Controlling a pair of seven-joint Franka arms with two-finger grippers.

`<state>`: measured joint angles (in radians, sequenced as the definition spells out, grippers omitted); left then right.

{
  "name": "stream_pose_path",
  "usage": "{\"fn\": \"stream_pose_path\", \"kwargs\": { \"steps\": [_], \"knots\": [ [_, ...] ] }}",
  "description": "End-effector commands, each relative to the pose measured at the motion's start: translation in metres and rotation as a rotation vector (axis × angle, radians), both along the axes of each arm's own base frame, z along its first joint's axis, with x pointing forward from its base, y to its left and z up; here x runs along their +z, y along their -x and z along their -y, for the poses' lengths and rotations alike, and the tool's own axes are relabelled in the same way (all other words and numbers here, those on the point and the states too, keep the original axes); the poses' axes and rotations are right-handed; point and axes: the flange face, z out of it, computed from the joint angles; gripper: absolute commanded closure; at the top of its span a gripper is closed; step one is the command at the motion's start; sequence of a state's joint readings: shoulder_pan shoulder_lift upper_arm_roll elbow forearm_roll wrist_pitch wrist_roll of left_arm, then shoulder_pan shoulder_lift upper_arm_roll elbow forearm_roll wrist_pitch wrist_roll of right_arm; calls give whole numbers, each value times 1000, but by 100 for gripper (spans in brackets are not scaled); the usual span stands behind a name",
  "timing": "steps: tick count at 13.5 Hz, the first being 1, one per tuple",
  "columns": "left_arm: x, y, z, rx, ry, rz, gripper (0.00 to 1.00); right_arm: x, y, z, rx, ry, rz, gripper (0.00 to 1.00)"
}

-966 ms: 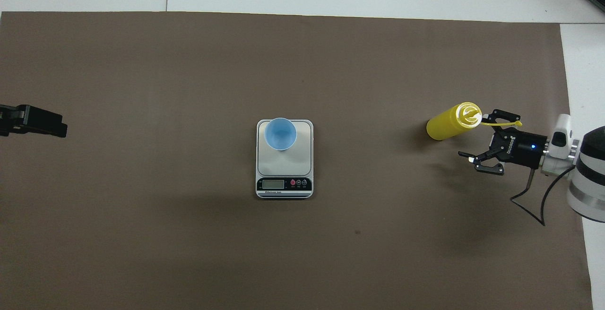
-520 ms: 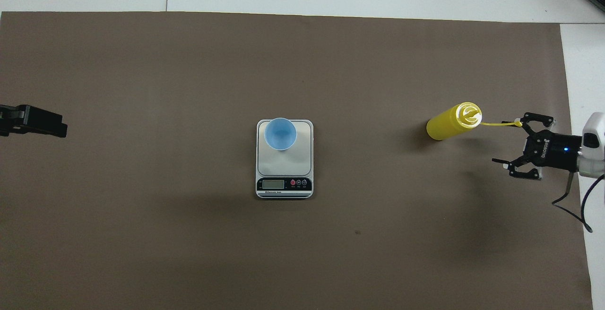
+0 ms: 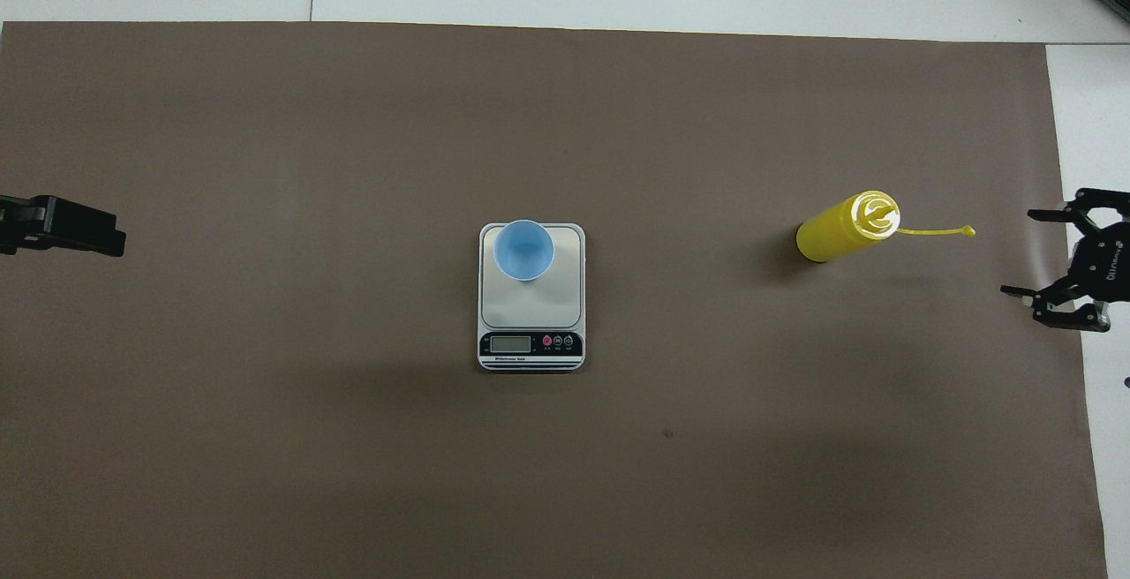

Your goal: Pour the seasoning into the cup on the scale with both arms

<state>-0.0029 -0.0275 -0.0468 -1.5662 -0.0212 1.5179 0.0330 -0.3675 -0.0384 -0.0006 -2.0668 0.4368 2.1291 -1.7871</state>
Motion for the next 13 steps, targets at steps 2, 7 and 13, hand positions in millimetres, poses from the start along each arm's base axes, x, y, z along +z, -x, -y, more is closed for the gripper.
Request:
{"fn": "stream_pose_path", "kwargs": {
  "steps": [2, 7, 13],
  "knots": [
    [1, 9, -2, 8, -20, 0, 0, 34, -9, -36, -115, 129, -73, 0],
    [1, 9, -2, 8, -20, 0, 0, 79, -23, -118, -503, 139, -252, 0],
    [1, 9, -2, 8, -20, 0, 0, 146, -50, -189, -1141, 90, -358, 0]
  ]
}}
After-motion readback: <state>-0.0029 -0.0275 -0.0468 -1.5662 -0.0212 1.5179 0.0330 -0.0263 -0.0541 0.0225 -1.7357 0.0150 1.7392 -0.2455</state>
